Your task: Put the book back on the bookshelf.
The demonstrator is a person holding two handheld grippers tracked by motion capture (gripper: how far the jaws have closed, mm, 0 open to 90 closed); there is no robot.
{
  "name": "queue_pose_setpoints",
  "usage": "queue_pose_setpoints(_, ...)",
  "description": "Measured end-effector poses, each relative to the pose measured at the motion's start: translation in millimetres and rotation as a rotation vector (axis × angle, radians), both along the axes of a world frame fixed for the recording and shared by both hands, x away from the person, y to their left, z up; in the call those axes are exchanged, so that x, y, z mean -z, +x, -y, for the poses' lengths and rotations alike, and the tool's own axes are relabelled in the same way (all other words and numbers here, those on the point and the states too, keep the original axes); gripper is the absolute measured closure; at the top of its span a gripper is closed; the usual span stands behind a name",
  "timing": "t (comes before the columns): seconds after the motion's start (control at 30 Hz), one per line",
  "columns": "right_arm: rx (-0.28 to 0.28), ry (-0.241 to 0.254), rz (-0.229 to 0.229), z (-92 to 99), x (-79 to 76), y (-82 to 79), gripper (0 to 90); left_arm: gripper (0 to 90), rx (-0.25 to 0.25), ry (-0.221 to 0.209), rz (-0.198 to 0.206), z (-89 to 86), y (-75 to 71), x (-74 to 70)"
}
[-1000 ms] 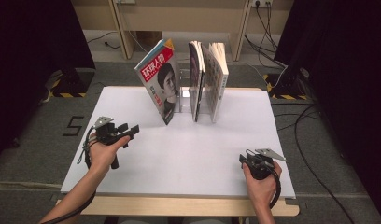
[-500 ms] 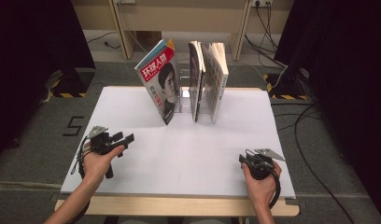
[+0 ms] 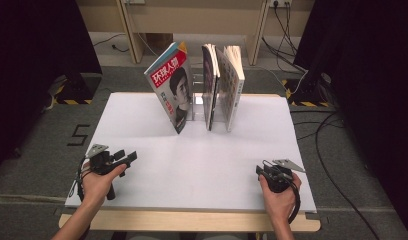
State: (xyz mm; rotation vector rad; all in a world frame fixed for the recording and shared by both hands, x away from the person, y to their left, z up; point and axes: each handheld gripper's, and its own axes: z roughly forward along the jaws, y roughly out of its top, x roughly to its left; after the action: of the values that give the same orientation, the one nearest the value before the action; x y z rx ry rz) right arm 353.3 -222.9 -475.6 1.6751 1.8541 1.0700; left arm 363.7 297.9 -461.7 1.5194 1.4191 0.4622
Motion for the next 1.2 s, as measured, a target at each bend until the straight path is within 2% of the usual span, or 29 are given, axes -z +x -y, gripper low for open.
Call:
queue_pose_setpoints(0.17, -0.001, 0.001, -0.002, -0.7, -0.1, -0.1, 65.8, 41.7, -0.017, -0.005, -0.005, -8.8, -5.1, 6.6)
queue_pose_setpoints(0.83, -0.005, -0.003, -0.003, -2.9, 0.0, -0.3, 65.7, 42.1, -0.075, 0.039, -0.03, -34.6, -15.0, 34.7)
queue_pose_setpoints(1.2, -0.008, -0.004, -0.005, -4.4, -0.3, -0.3, 65.6, 42.7, -0.087, 0.045, -0.022, -39.9, -16.8, 40.9)
